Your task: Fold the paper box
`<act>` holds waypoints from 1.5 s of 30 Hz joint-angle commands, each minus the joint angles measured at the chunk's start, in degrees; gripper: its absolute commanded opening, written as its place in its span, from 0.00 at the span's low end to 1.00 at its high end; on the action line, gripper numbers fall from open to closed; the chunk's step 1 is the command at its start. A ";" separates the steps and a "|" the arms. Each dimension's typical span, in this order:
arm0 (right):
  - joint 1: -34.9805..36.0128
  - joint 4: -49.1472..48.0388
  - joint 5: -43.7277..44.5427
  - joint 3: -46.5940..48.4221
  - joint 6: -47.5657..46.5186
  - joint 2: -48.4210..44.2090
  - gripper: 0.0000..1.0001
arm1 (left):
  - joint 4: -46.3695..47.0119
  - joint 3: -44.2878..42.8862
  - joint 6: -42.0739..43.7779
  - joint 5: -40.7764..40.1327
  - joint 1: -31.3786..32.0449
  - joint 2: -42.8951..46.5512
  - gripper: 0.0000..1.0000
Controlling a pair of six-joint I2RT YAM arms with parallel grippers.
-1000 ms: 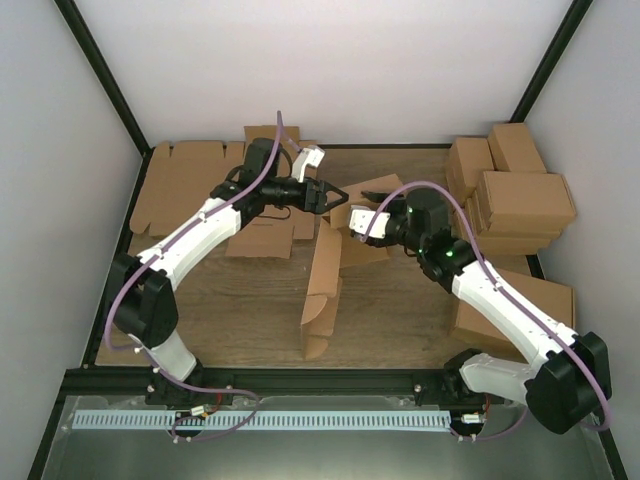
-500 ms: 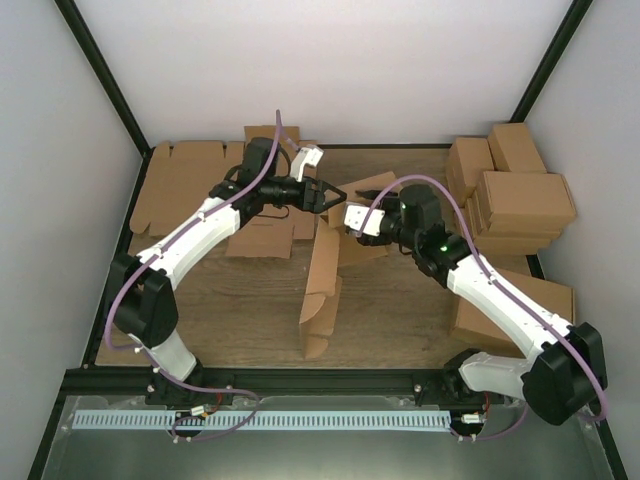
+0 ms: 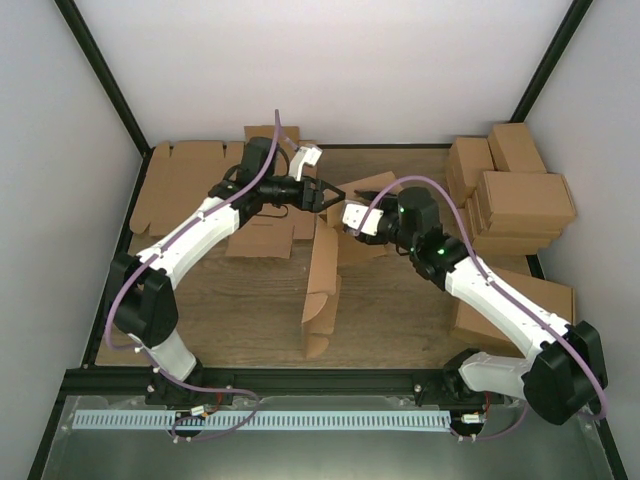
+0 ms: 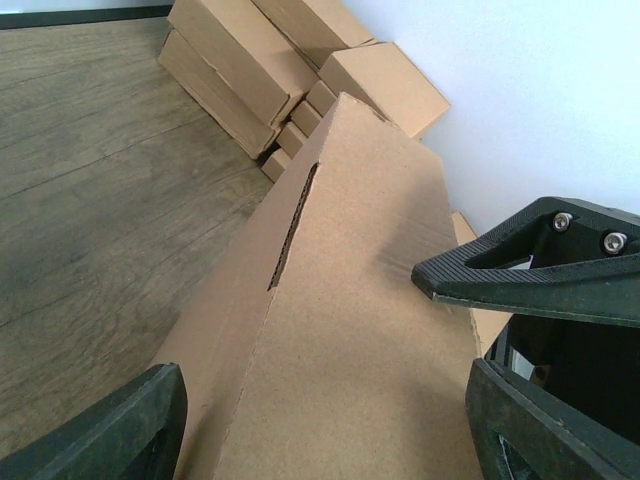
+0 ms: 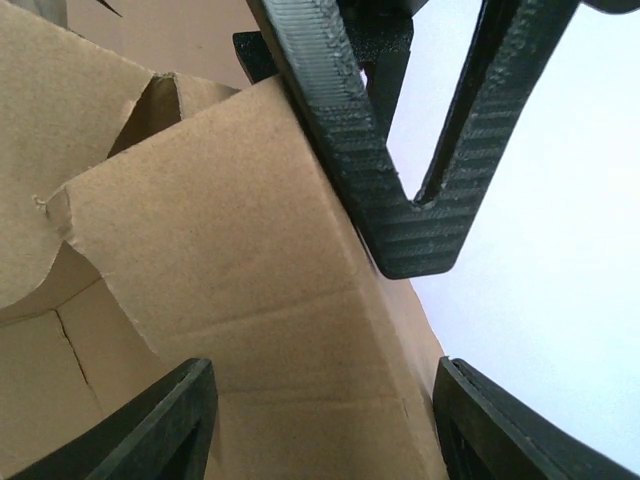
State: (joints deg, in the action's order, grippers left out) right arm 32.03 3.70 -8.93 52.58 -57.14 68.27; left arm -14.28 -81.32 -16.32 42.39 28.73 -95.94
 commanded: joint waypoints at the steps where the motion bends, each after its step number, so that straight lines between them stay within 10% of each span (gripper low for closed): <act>1: 2.14 -8.02 1.60 -1.53 0.04 0.64 0.62 | -1.26 1.34 -0.17 5.83 1.50 -0.50 0.79; 22: 4.09 -25.82 8.88 -10.27 2.19 1.77 0.79 | -1.33 1.83 -0.90 9.91 1.59 -1.63 0.79; 45: 4.07 3.04 4.15 1.64 5.71 -3.17 0.86 | -4.70 -0.24 2.59 5.19 1.59 -1.47 0.75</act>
State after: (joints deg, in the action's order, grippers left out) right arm 35.42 0.99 -4.64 49.45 -53.17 67.05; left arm -17.12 -80.58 -14.87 46.52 29.21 -96.40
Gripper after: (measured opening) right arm 0.846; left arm 0.752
